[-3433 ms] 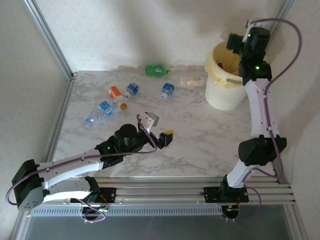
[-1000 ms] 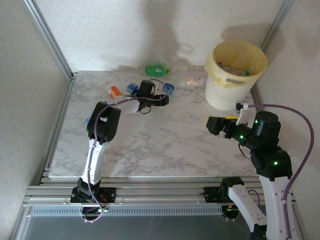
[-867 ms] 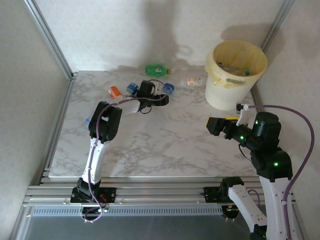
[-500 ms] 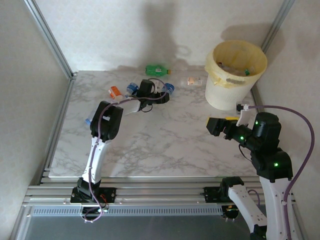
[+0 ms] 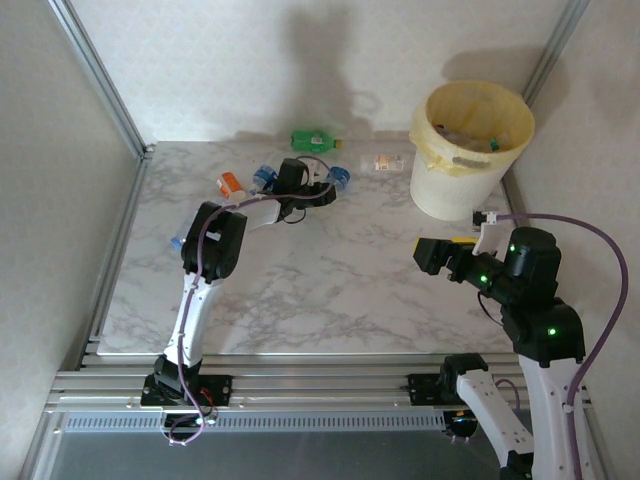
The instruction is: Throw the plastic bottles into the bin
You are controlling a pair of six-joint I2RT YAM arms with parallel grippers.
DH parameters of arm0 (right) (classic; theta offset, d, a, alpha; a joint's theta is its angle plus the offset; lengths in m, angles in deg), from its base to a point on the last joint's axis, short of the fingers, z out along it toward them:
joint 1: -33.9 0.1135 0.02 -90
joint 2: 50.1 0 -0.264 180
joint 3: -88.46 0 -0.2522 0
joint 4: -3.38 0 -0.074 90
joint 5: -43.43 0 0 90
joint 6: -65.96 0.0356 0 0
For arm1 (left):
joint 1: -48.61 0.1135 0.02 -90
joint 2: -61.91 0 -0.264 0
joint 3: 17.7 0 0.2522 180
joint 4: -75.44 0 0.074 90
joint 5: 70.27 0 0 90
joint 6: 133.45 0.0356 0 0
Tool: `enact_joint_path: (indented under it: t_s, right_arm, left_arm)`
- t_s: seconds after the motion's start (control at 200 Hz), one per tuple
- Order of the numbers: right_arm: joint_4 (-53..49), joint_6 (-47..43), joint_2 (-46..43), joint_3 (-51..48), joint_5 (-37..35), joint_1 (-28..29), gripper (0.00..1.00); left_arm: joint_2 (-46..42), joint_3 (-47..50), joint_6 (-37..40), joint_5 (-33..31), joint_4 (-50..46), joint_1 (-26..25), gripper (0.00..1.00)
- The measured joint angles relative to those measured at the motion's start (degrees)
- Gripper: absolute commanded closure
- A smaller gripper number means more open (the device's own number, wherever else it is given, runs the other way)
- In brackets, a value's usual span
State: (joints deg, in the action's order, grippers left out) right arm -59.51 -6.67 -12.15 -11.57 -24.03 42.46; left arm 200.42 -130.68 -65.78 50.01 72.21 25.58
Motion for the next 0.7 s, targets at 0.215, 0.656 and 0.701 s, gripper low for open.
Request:
enact_joint_path:
  t_s: [0.215,0.656,0.701]
  right_arm:
    - [0.1,0.0,0.0,-0.9,0.0,0.0,0.01]
    - [0.9,0.1,0.0,-2.8,-0.2,0.0,0.01]
    - [1.3,0.3,0.1,-3.2,-0.2,0.0,0.01]
  left_arm:
    - [-0.3,1.6,0.0,0.2,1.5,0.2,0.74]
    - [-11.0,17.9,1.1,0.2,5.7,0.7,0.83]
    - [-13.7,21.7,1.2,0.2,7.1,0.6,0.83]
